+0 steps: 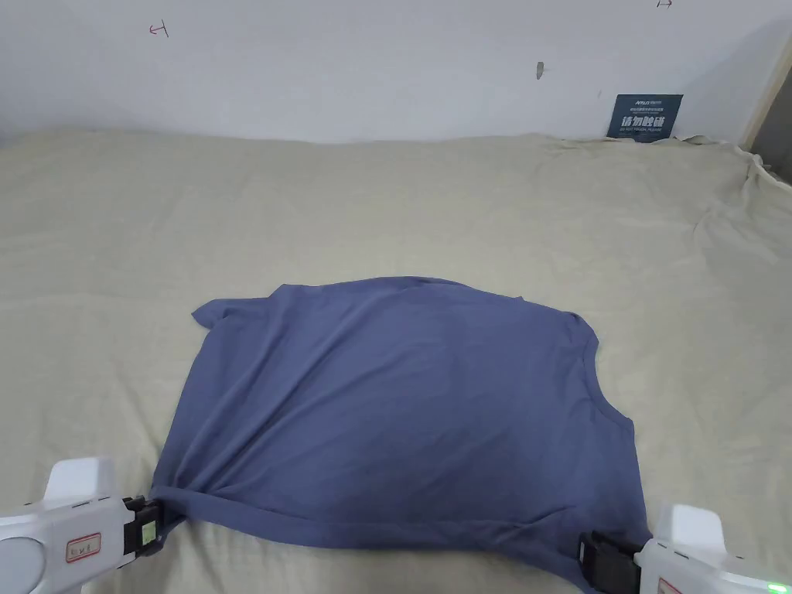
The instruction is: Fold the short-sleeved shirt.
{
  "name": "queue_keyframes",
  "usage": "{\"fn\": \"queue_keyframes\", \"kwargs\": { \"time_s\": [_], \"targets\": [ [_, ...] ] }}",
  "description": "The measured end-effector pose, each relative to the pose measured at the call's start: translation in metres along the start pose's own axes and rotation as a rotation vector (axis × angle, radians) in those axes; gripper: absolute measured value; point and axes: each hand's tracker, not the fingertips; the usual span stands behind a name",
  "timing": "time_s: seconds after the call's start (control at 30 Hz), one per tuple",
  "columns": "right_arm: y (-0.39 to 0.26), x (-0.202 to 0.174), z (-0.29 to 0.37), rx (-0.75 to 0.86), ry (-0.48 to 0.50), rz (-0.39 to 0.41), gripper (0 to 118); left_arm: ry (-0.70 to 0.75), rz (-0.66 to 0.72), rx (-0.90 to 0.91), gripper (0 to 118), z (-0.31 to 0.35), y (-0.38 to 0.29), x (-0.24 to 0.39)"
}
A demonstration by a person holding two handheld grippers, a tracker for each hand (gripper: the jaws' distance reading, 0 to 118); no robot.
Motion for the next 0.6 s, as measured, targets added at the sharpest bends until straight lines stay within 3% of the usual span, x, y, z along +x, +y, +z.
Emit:
{"fn": "queue_keyframes", "kwargs": {
  "time_s": [0.17,0.2,0.27,0.37,0.6],
  "targets": [
    [-0.007,-0.001,-0.022,-0.060,-0.021,-0.011,87,-0.001,0.002,-0.010,0,-0.004,-0.001,-0.003],
    [-0.007,-0.001,-0.025,-0.068,-0.017,-0.015,81,-0.001,0.003,-0.009,0,-0.005,-0.001,-0.005],
    [-0.008,0.002,-0.026,-0.068,-0.011,-0.027,64,-0.001,0.006,-0.012,0,-0.006,-0.002,-0.006],
    [-0.005,0.004,-0.019,-0.024,0.018,-0.013,12,-0.002,0.008,-0.013,0,-0.005,-0.001,-0.005],
    [0.004,-0.006,0.007,0.032,0.023,0.059,9,-0.002,0.016,-0.007,0,-0.004,-0.002,-0.005]
  ]
}}
